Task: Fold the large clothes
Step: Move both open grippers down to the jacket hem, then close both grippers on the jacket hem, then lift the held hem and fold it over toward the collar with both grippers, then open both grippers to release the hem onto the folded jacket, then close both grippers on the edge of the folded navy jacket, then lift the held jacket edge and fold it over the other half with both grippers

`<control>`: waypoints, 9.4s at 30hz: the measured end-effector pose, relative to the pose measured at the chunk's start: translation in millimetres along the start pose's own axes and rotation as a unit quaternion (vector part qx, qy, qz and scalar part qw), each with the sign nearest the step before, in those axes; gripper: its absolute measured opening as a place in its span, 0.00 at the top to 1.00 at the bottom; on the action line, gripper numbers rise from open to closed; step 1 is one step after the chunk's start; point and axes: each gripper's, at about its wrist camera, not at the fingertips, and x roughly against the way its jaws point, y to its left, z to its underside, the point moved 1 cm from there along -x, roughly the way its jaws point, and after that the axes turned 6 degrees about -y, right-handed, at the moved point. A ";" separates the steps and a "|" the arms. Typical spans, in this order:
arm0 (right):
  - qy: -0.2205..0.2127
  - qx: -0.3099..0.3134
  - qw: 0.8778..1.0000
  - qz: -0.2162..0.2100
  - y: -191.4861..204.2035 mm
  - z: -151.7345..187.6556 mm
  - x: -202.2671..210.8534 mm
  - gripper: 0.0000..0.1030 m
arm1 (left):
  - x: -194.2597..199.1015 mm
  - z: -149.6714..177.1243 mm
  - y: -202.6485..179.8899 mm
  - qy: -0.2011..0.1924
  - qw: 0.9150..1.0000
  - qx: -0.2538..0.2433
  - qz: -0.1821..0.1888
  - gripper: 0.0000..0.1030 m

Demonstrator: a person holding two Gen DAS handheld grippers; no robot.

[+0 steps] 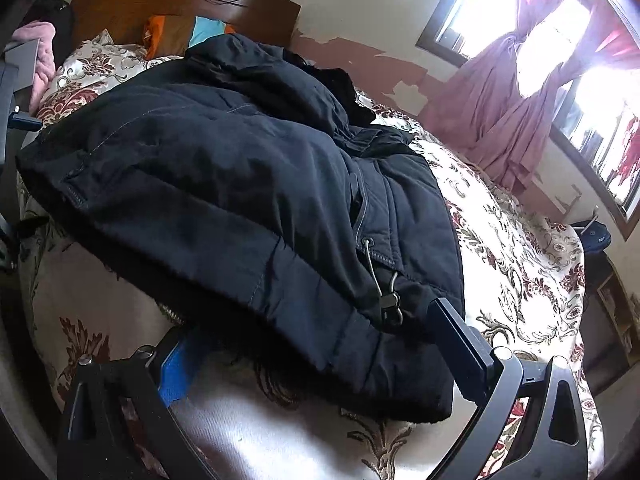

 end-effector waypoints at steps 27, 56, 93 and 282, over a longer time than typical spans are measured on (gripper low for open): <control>-0.128 -0.053 0.990 0.006 -15.6 -40.1 15.2 0.02 | 10.3 -3.3 24.9 -0.027 0.996 0.075 -0.034 0.11; -0.100 0.026 0.994 0.046 -8.7 -57.4 -1.4 0.02 | 7.0 -68.9 146.8 -0.137 0.933 0.330 0.045 0.83; -0.262 -0.123 0.957 -0.011 -50.8 -27.6 164.6 0.89 | 167.4 3.2 135.7 -0.267 0.881 0.390 0.010 0.92; 0.027 -0.186 0.973 -0.133 -142.4 -148.5 -231.0 0.01 | -170.4 15.1 268.8 -0.131 0.740 0.618 0.231 0.00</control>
